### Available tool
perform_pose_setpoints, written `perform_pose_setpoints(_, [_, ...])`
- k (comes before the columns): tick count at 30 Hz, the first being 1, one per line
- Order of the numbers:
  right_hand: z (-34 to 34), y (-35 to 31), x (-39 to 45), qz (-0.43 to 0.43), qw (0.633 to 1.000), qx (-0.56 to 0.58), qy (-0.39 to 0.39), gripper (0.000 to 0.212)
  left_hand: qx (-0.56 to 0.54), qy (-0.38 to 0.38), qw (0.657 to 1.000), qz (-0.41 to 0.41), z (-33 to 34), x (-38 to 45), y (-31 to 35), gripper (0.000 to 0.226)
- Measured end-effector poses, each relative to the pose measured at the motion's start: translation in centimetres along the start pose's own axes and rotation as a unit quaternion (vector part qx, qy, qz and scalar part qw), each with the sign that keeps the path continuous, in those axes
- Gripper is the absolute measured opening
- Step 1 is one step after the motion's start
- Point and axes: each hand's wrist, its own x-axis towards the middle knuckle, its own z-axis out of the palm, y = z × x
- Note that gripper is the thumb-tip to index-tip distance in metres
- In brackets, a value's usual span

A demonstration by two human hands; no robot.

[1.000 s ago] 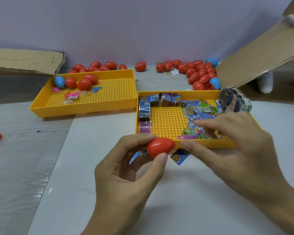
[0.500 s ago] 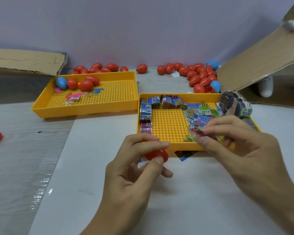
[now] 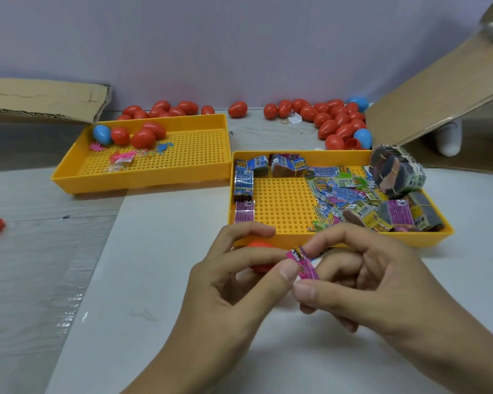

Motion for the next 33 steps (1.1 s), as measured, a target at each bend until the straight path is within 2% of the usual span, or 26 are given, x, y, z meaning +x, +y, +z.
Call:
perform_pose_setpoints(4, [0.1, 0.1, -0.1, -0.005, 1.000, -0.015, -0.009, 0.032, -0.025, 0.015, 1.000, -0.003, 0.0, 0.1, -0.4, 0.016])
perform_pose_setpoints(6, [0.2, 0.2, -0.1, -0.023, 0.999, -0.021, 0.031, 0.028, -0.040, 0.031, 0.999, -0.001, 0.0, 0.1, -0.4, 0.022])
perform_pose_setpoints(11, [0.5, 0.7, -0.4, -0.159, 0.966, -0.137, 0.149, 0.023, -0.051, 0.066, 0.996, 0.004, -0.1, 0.1, -0.7, 0.022])
perform_pose_setpoints(13, [0.7, 0.7, -0.7, -0.224, 0.943, -0.193, 0.151, 0.023, -0.049, 0.068, 0.996, 0.011, -0.2, 0.1, -0.8, 0.021])
perform_pose_setpoints(15, [0.9, 0.5, -0.8, -0.244, 0.933, -0.229, 0.132, 0.027, -0.046, 0.062, 0.997, 0.016, -0.2, 0.0, -0.7, 0.018])
perform_pose_setpoints(19, [0.9, 0.6, -0.7, -0.217, 0.940, -0.242, 0.103, 0.026, -0.044, 0.048, 0.998, 0.021, -0.2, -0.1, -0.7, 0.013])
perform_pose_setpoints(26, [0.1, 0.4, -0.2, -0.111, 0.984, -0.117, 0.073, 0.020, -0.020, 0.043, 0.997, 0.061, 0.1, -0.2, -0.6, 0.005])
perform_pose_setpoints(29, [0.3, 0.6, -0.1, -0.121, 0.975, -0.154, 0.105, 0.007, -0.005, 0.034, 0.995, 0.088, 0.3, -0.4, -0.5, 0.006])
perform_pose_setpoints(33, [0.5, 0.4, -0.2, -0.120, 0.983, -0.084, 0.111, 0.018, -0.045, 0.042, 0.995, 0.075, 0.0, -0.5, -0.6, 0.008])
